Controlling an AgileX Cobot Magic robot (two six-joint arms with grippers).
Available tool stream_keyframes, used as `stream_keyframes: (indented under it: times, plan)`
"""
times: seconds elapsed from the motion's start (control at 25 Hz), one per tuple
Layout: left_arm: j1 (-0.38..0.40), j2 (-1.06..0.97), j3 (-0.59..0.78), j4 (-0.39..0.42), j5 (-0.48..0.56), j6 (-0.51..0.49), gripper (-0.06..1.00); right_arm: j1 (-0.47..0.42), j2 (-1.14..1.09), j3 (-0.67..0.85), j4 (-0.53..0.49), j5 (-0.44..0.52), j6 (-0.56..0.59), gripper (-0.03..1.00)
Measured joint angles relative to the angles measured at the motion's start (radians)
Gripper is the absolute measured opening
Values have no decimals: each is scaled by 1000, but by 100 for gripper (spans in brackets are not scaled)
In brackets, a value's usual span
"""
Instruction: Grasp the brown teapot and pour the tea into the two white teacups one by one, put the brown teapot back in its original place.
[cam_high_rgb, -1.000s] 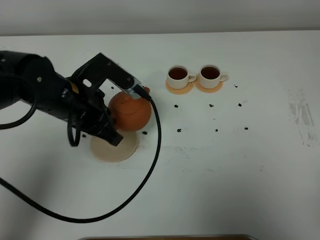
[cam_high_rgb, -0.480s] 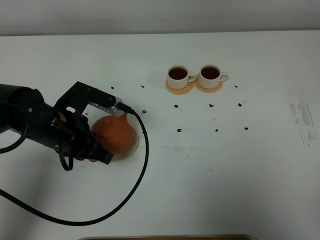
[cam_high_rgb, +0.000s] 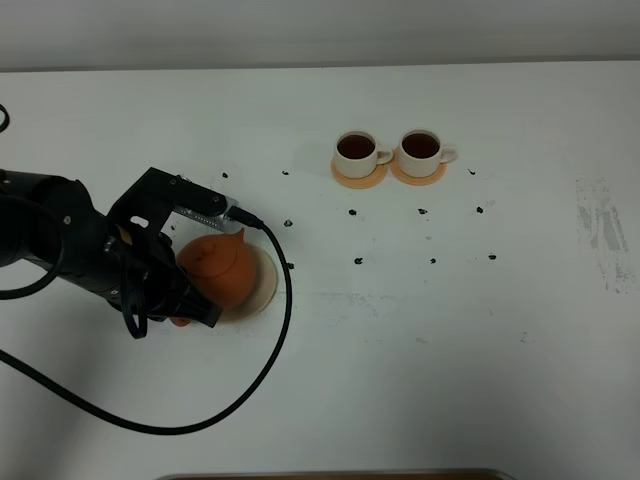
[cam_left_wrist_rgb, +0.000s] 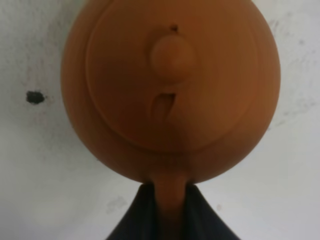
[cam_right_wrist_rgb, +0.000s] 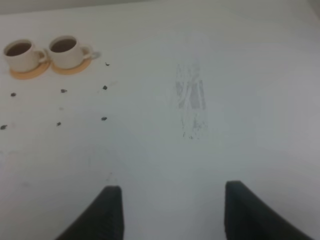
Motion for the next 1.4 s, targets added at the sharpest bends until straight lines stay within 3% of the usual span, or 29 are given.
stream_keyframes:
  times: [0.48, 0.76, 0.92, 1.4]
  plan:
    - [0, 26, 0, 5, -36, 0, 13, 0, 0, 0, 0, 0, 0, 47]
    - [0, -11, 0, 5, -33, -1, 37, 0, 0, 0, 0, 0, 0, 47]
    - [0, -92, 0, 5, -9, -2, 42, 0, 0, 0, 0, 0, 0, 47]
    - [0, -494, 0, 33, 72, -2, 43, 0, 0, 0, 0, 0, 0, 47]
